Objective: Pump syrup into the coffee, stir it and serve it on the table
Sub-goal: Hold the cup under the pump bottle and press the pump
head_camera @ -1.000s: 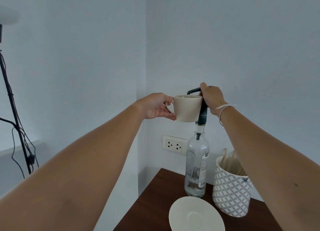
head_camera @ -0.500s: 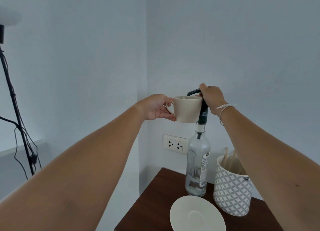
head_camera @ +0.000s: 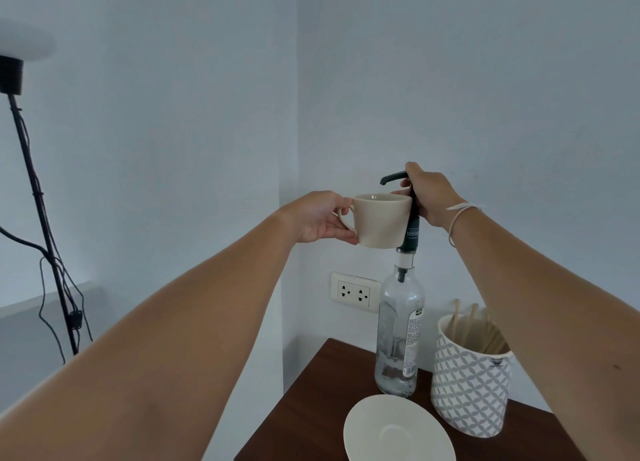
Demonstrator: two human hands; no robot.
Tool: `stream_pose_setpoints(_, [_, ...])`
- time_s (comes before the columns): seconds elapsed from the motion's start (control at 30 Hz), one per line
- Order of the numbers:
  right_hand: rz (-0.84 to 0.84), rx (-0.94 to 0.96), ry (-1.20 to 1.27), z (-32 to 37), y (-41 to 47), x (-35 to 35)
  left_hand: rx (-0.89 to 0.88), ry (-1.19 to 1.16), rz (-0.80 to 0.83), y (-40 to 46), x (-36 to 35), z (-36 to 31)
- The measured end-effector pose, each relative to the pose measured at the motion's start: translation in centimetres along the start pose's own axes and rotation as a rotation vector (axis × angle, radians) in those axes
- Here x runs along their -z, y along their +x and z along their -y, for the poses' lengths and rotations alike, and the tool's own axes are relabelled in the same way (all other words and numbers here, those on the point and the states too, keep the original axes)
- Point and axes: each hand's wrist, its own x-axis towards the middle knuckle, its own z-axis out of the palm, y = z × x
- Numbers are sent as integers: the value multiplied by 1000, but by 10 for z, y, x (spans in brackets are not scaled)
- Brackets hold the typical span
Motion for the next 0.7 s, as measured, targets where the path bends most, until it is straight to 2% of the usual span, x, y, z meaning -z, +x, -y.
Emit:
stream_pose_setpoints(0.33, [-43, 16, 81, 8, -8, 0, -11, -1, -8, -7, -3, -5])
stream_pose_setpoints(0.7, [-57, 145, -18, -26, -55, 12, -34, -8, 5, -20, -2, -3])
